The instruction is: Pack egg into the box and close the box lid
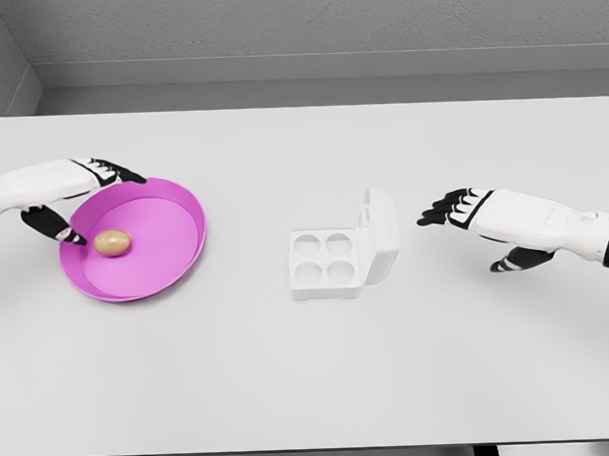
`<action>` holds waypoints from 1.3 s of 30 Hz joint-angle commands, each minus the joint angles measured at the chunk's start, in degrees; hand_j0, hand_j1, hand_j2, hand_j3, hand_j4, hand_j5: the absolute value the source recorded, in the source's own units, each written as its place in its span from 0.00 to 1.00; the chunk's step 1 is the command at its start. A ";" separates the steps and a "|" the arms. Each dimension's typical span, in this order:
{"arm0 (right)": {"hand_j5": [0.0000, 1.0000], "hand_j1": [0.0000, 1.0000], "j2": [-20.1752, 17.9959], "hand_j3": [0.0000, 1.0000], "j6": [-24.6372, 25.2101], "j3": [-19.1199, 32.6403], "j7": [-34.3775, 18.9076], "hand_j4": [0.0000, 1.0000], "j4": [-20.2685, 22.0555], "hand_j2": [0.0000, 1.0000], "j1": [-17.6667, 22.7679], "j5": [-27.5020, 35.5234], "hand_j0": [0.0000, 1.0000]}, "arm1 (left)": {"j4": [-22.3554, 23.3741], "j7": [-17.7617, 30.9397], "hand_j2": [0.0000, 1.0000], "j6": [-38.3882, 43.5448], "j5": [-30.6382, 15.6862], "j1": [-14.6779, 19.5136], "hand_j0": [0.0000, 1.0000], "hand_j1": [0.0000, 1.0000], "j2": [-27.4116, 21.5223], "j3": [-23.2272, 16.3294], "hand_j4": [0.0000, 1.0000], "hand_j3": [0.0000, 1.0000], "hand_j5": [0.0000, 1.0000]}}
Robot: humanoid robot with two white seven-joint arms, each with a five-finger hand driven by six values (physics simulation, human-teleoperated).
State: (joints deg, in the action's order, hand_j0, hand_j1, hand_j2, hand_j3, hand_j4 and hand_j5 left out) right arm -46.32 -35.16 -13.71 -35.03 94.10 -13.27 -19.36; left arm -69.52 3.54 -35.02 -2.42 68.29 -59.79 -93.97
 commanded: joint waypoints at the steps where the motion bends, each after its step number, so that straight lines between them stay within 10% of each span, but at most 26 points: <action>1: 1.00 1.00 -0.09 1.00 0.16 -0.01 0.03 1.00 0.03 1.00 0.00 0.38 1.00 | -0.88 0.68 1.00 0.02 -0.39 0.00 1.00 1.00 -0.15 0.11 1.00 1.00 1.00; 39: 1.00 1.00 -0.09 1.00 0.16 -0.01 0.03 1.00 0.21 1.00 0.00 0.38 1.00 | 0.17 0.41 0.82 0.02 -0.13 -3.52 0.82 0.82 0.02 -0.68 0.82 0.82 0.82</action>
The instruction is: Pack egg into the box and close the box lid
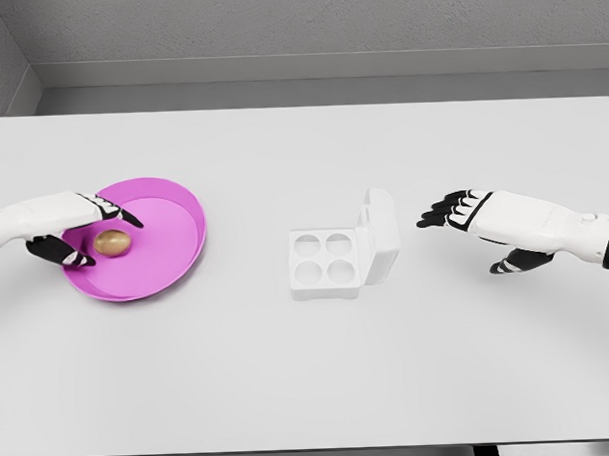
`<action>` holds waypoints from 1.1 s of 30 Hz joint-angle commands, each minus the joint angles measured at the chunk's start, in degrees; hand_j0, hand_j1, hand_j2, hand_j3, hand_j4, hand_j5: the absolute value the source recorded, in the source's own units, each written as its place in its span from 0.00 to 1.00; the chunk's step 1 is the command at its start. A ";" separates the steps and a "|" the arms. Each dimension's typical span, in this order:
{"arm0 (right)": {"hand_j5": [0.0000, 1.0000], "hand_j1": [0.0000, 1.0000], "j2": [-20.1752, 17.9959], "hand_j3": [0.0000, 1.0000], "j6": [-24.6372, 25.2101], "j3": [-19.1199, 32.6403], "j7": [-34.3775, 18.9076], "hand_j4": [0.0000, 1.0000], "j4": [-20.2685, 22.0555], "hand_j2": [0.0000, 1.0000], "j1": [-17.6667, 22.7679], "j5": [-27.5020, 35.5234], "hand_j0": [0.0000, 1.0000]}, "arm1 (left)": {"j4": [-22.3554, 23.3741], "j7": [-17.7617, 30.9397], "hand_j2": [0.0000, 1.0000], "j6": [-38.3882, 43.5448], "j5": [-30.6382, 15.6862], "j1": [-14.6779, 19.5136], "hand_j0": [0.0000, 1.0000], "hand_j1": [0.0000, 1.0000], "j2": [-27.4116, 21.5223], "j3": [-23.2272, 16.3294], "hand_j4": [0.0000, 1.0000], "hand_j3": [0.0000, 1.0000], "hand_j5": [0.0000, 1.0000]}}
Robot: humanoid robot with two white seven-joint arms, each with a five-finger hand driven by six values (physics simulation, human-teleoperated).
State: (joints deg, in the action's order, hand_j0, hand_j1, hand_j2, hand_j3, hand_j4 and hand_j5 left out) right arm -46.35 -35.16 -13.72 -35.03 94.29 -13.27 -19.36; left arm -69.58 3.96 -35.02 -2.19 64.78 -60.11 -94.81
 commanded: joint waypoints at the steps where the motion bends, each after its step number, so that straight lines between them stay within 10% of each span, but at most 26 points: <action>1: 1.00 1.00 -0.06 1.00 0.16 0.01 0.03 1.00 0.02 1.00 0.00 0.37 1.00 | 0.24 -0.09 0.82 0.02 -0.36 0.00 0.82 0.82 0.34 0.07 0.82 0.82 0.82; 33: 1.00 1.00 -0.06 1.00 0.16 0.01 0.03 1.00 -0.07 1.00 0.09 0.37 1.00 | 3.40 -0.18 0.82 0.02 -0.18 -1.58 0.82 0.82 3.15 0.07 0.82 0.82 0.82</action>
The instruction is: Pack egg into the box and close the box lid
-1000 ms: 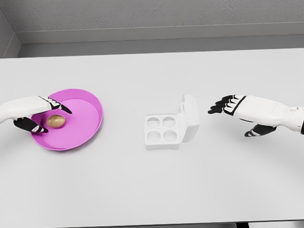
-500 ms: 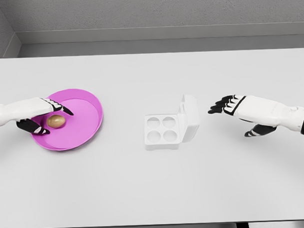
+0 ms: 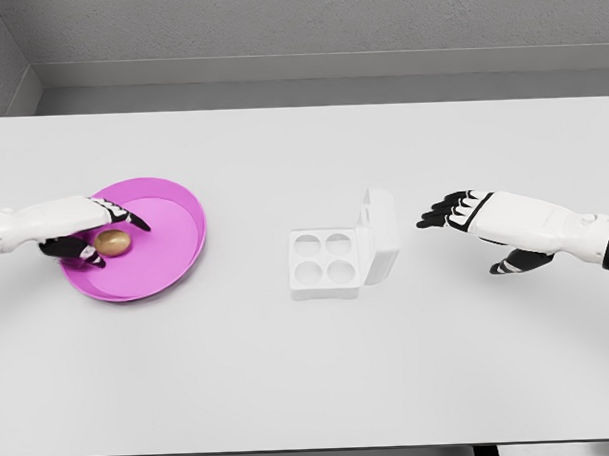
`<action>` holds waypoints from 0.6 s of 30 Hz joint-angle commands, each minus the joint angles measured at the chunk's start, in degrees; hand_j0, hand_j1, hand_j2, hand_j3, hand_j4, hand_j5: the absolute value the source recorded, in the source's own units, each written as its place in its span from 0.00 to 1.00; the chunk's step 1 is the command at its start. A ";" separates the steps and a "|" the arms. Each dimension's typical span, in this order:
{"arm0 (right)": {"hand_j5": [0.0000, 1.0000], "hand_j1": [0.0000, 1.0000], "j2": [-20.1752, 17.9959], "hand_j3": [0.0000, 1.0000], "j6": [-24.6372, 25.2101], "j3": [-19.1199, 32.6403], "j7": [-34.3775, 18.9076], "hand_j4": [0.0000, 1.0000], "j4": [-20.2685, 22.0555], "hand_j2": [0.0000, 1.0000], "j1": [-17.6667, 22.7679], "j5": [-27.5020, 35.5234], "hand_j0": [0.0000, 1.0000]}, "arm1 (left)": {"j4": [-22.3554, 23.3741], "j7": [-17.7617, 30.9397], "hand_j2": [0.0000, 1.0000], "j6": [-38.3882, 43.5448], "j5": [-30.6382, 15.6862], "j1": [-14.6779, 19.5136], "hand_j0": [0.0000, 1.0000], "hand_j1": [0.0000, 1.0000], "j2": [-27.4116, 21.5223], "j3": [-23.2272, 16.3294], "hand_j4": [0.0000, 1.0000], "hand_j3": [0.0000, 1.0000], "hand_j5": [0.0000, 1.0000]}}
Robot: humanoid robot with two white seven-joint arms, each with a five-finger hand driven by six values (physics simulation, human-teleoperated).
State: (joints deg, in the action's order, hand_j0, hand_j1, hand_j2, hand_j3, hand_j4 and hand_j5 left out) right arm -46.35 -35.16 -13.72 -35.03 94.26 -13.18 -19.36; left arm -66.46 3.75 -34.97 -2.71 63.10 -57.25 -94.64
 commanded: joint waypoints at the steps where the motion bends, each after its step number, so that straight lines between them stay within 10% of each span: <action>1: 1.00 1.00 -0.06 1.00 0.16 0.01 0.03 1.00 -0.05 1.00 0.00 0.37 1.00 | 0.45 0.11 0.82 -0.03 0.34 0.09 0.82 0.82 0.38 -0.02 0.82 0.82 0.82; 18: 1.00 1.00 0.03 1.00 0.16 0.01 0.03 1.00 -0.05 1.00 0.09 0.37 1.00 | 0.36 -0.06 0.66 -0.03 0.42 -0.09 0.66 0.66 0.03 0.51 0.66 0.66 0.66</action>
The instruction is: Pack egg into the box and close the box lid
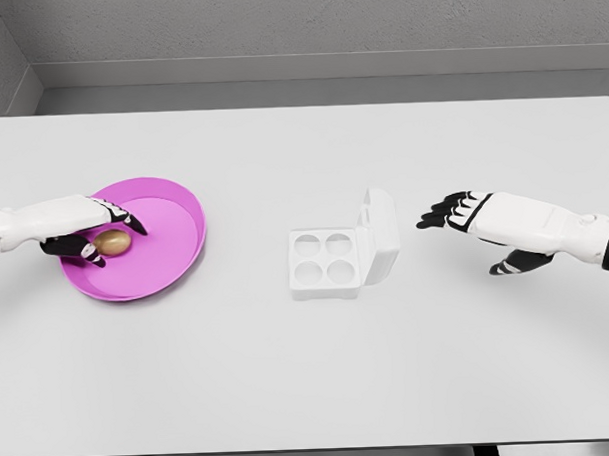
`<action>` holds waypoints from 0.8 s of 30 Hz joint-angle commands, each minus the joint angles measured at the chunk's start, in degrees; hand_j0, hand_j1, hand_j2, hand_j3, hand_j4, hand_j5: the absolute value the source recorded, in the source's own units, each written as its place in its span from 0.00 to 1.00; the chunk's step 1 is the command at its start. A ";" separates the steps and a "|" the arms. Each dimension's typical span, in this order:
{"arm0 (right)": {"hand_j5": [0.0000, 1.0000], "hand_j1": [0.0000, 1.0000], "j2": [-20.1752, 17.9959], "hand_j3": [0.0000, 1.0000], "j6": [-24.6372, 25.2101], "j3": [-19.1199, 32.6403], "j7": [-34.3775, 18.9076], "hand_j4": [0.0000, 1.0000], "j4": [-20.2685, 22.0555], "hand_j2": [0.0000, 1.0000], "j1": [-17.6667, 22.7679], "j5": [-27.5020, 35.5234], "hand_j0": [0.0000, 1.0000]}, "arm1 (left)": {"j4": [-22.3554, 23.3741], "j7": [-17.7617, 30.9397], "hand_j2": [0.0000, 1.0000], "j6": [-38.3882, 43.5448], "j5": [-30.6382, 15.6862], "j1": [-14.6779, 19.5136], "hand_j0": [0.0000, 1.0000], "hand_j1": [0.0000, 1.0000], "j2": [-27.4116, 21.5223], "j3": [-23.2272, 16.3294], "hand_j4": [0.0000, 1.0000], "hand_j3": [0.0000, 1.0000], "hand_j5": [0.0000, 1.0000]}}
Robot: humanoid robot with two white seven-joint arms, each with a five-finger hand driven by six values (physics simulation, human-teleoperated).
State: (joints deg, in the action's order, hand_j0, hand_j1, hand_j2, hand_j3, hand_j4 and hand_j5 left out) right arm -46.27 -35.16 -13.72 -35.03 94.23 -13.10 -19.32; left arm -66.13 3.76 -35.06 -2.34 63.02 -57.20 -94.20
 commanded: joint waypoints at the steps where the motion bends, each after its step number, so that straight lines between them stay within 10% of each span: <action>1: 1.00 1.00 -0.05 1.00 0.16 0.01 0.03 1.00 -0.01 1.00 0.00 0.42 1.00 | 0.03 -0.07 0.64 0.06 0.05 0.00 0.64 0.64 -0.10 0.07 0.64 0.64 0.64; 24: 1.00 1.00 -0.05 1.00 0.16 0.01 0.03 1.00 -0.01 1.00 0.09 0.34 1.00 | 0.03 -0.16 0.40 0.06 0.05 0.09 0.40 0.40 0.16 1.12 0.40 0.40 0.40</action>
State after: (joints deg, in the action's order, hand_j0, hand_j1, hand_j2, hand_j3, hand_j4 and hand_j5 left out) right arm -46.26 -35.16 -13.72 -35.03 94.20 -13.01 -19.31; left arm -66.08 3.66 -35.02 -1.96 63.11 -57.13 -93.82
